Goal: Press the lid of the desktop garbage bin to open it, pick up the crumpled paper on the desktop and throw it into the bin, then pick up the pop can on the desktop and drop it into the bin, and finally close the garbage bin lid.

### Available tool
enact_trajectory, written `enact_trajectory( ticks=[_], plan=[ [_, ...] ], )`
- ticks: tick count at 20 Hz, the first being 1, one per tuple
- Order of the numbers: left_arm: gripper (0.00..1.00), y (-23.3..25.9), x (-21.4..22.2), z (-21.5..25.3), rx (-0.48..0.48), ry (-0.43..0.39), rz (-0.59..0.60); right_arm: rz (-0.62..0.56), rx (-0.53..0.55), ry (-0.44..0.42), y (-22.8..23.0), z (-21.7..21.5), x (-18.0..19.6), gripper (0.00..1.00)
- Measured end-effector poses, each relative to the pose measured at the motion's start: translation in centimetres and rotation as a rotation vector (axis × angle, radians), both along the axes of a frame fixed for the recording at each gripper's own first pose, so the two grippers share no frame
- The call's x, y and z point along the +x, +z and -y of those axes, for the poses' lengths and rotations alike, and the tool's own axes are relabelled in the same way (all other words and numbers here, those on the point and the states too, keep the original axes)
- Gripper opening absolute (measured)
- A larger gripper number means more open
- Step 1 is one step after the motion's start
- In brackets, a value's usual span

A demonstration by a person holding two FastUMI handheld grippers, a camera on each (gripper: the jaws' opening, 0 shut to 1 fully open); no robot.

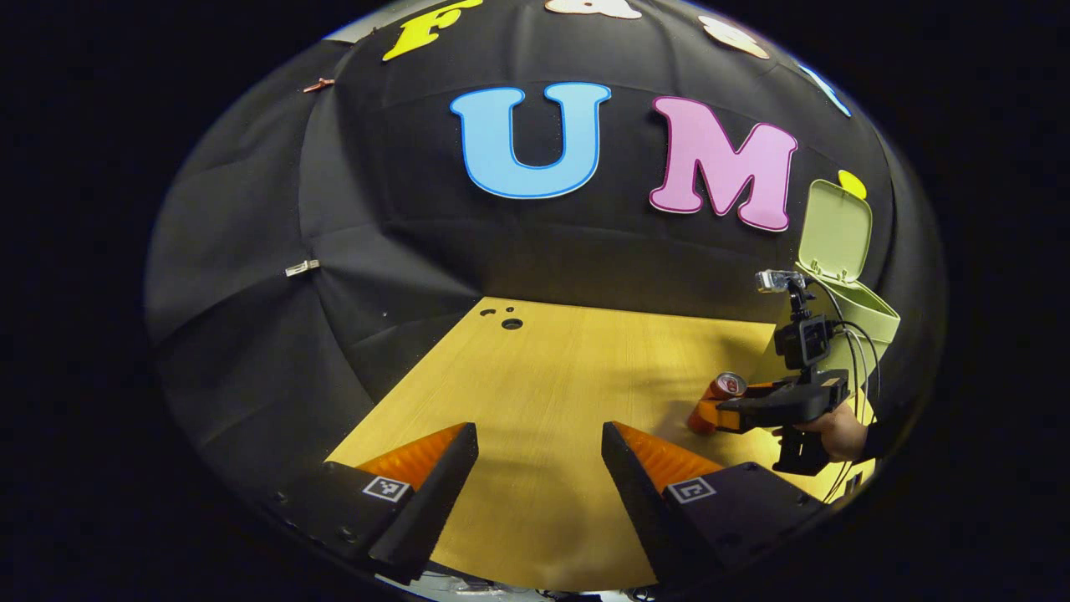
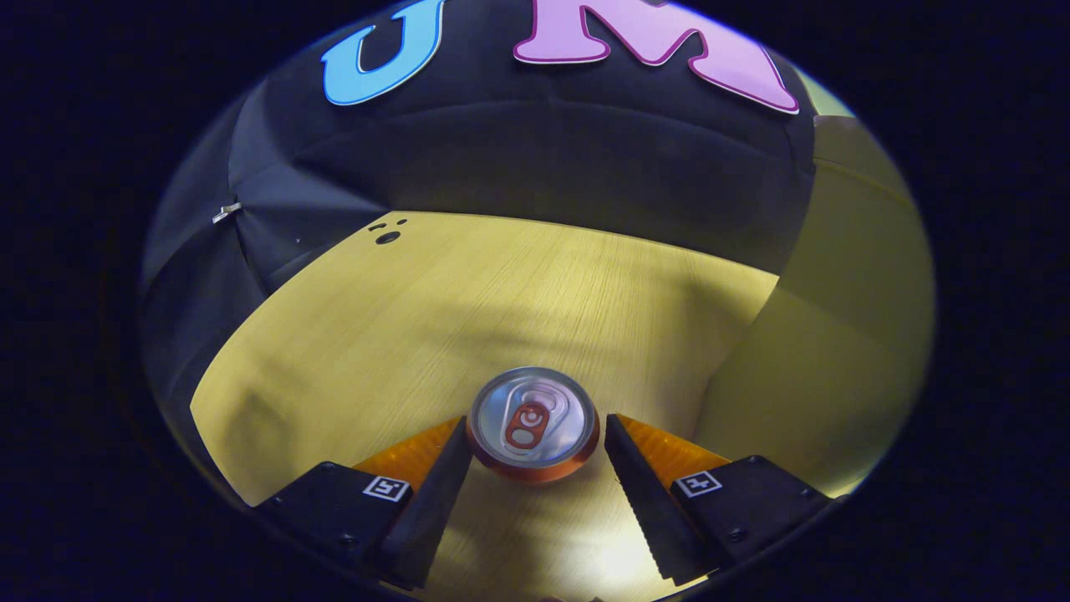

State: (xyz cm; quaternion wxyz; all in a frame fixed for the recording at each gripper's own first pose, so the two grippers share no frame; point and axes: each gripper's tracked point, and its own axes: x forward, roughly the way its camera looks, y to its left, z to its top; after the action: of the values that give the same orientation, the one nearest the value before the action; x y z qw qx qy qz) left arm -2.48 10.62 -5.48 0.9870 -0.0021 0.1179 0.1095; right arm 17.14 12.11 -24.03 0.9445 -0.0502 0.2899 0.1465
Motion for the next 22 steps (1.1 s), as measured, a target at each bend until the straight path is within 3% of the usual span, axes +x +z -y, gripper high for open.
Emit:
enact_trajectory(
  ticks=[4, 6, 12, 22],
  plan=[
    [0.96, 0.0, 0.3, 0.6, -0.003, -0.016, 0.0, 0.005, 0.012, -0.003, 0.3, -0.1, 0.5, 0.97],
    [0.96, -0.1, 0.4, 0.6, -0.001, -0.02, -0.002, -0.004, 0.017, 0.004, 0.2, -0.2, 0.3, 0.83],
    [0.96, -0.2, 0.6, 1.6, -0.008, -0.05, -0.001, 0.022, 0.023, 0.048, 3.1, -0.6, -0.9, 0.82],
    [0.96, 0.9, 1.7, 3.8, -0.043, -0.15, 0.065, 0.157, 0.12, 0.036, 15.8, 0.9, -4.8, 0.82]
  ],
)
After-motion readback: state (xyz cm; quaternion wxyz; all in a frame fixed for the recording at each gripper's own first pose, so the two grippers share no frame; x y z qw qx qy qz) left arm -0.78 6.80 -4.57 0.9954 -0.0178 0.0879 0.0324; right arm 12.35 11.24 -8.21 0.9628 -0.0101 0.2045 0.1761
